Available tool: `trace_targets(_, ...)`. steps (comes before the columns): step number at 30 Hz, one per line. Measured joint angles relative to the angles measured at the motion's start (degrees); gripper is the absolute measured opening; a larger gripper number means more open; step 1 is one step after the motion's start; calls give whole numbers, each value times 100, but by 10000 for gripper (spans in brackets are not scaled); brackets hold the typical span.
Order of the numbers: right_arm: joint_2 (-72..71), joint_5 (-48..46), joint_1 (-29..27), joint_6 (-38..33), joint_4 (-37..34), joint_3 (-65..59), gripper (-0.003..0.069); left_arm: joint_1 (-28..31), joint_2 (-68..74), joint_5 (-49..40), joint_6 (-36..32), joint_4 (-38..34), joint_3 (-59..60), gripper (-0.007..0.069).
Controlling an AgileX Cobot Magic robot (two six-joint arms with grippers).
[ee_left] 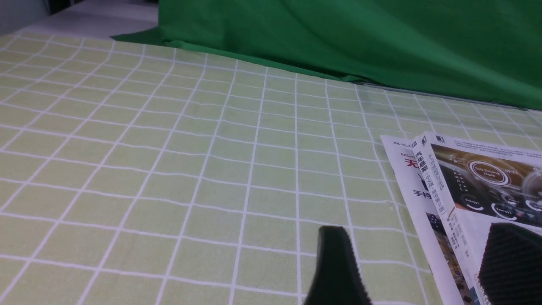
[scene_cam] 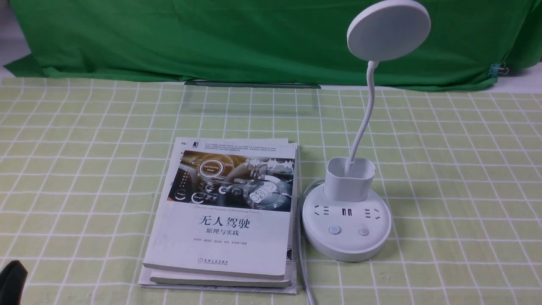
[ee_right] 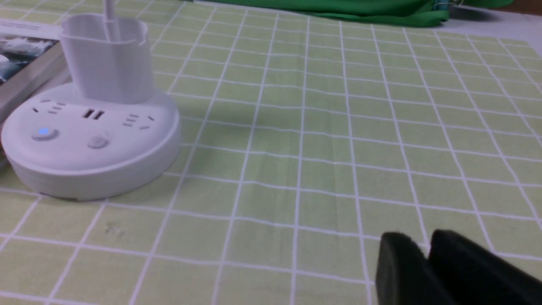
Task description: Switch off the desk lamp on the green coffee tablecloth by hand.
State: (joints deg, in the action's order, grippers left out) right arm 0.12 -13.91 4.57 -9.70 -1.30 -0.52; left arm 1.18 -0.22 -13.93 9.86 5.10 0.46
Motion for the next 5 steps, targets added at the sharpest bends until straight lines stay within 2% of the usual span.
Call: trace_targets(5, 0, 0, 0, 6, 0, 0, 192, 0, 0, 0, 0, 0, 0, 410)
